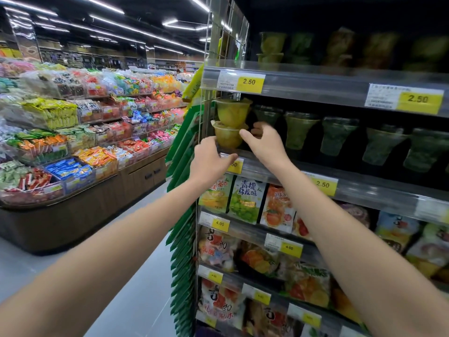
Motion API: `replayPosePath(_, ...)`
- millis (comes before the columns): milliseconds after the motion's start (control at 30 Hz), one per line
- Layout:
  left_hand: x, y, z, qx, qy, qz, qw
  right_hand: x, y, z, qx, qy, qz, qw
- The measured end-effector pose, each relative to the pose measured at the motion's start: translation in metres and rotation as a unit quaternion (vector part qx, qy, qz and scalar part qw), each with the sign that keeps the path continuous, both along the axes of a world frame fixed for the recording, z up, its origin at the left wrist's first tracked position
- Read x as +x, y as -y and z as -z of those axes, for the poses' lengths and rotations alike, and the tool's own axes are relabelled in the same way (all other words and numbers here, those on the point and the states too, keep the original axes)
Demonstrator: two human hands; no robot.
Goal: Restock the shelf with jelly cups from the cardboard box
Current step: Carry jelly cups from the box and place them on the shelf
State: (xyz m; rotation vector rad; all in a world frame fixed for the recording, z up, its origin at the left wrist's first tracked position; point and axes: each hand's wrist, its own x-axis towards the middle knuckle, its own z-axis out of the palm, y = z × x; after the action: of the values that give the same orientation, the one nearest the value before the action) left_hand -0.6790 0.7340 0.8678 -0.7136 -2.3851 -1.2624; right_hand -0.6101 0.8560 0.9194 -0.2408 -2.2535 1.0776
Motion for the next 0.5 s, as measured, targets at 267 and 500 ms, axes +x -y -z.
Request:
replayPosePath(267, 0.043, 0.009, 0.053, -0.244, -0.187, -0.006, 0.952, 0.065, -0.004, 0.061, 0.383, 0.082, 0.087, 0.916)
replayPosePath(500, 0.094, 0.021, 0.109, -0.308, -0.163, 0.091, 0.933, 0.132, 0.0, 0.121, 0.4, 0.166, 0.036, 0.901)
